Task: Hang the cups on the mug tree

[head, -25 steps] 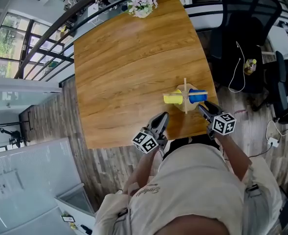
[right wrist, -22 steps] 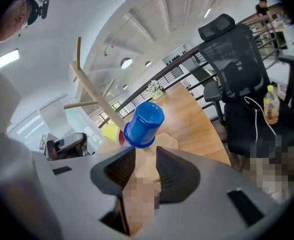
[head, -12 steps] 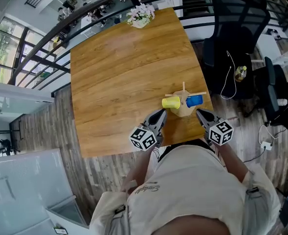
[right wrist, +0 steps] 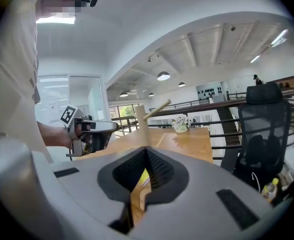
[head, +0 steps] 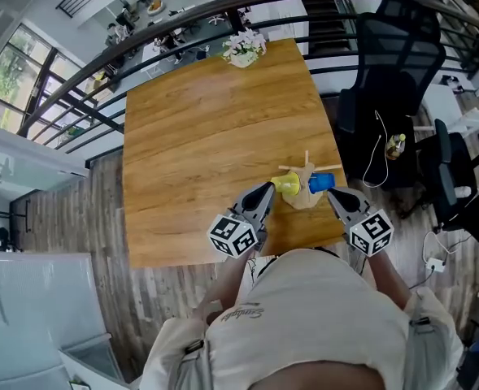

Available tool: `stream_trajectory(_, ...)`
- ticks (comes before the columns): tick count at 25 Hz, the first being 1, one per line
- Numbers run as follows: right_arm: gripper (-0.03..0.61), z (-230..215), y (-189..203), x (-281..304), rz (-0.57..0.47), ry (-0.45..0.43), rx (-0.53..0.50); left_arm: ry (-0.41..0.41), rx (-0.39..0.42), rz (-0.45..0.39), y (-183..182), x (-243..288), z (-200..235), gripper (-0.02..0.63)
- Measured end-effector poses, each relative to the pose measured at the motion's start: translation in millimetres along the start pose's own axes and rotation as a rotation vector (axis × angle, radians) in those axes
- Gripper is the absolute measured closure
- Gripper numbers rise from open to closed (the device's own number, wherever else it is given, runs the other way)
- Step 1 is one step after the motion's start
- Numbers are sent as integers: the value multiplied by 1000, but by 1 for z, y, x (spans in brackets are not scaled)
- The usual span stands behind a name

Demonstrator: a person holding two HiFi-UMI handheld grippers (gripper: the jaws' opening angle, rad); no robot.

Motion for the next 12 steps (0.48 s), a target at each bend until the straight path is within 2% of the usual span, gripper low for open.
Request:
stream_trajectory(6,583,16,-52,-16,-93,-7,-99,-70,28,-141,-40,-8,-5,589)
stream_trajectory(12,583,24,-95,-31,-170,-3,-210,-90,70,-212,-78,-20,-20,589)
Point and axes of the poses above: the fingertips, and each gripper's own axes: x forward along the fingers, z to its left, y out of its underside, the point moved 5 cm from there along -x, backward along the fingers, and after that the axes turned 12 degrees about -y, right-handed, at the moved point
